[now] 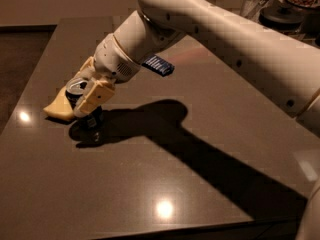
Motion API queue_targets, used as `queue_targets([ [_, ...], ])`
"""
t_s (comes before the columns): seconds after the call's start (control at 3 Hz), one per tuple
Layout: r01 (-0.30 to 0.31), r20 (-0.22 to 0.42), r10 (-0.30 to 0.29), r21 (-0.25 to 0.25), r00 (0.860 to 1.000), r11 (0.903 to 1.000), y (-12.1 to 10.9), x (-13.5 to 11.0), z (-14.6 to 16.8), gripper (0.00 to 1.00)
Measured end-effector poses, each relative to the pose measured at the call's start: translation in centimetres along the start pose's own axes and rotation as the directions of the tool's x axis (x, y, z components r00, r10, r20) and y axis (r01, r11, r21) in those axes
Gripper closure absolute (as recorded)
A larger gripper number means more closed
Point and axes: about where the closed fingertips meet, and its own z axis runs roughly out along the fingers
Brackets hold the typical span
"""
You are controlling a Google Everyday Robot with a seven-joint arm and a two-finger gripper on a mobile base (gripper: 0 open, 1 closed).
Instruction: Move pepsi can near sponge
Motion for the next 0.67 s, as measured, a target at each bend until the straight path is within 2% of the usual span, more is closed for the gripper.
queue_targets([
  [0.33, 0.002, 0.000, -0.002, -0.003, 1.000, 1.0000, 0.06, -0.10, 0.13, 0.00],
  [0.67, 0.002, 0.000, -0.002, -0.003, 1.000, 1.0000, 0.06, -0.10, 0.13, 0.00],
])
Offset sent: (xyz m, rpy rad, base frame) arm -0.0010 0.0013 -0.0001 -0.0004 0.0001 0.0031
